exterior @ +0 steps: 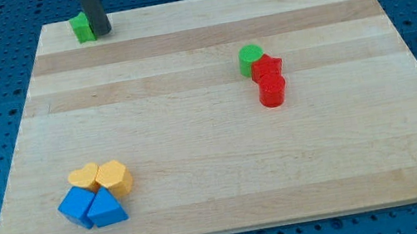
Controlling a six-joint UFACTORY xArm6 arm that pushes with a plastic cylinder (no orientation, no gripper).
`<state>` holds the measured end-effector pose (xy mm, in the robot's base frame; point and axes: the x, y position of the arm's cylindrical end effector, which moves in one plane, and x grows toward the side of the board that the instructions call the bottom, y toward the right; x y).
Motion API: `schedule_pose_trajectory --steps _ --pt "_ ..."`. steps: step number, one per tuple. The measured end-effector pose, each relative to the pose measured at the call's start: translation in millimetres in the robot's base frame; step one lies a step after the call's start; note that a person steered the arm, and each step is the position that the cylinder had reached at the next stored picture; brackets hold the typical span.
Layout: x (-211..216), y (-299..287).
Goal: Separate the red circle from the red star
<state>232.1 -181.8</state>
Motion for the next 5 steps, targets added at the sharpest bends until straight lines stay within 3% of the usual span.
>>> schedule_pose_trajectory --steps 2,4,5 --pt "3.1 7.1" --pt "55.5 72.2" --pt "109.9 75.0"
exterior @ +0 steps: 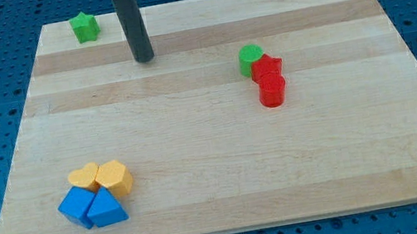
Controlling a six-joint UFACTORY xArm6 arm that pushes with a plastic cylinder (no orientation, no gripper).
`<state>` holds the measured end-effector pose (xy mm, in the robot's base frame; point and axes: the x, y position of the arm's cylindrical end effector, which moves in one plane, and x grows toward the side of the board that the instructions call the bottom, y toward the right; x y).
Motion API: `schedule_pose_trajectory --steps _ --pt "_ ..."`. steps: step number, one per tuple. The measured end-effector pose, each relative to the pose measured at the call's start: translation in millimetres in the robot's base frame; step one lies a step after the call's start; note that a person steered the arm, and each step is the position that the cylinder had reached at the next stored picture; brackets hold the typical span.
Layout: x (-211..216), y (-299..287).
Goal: Separate the red circle from the red star
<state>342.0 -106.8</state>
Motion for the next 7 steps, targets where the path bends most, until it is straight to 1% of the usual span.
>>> schedule_pose_trajectory --steps 1,2,4,5,6,7 --pt "51.8 12.0" --pt "79.5 71.5" --pt "152.0 161.0" --pt "139.7 210.9" --pt "121.6 228.7" --pt "121.6 219.3"
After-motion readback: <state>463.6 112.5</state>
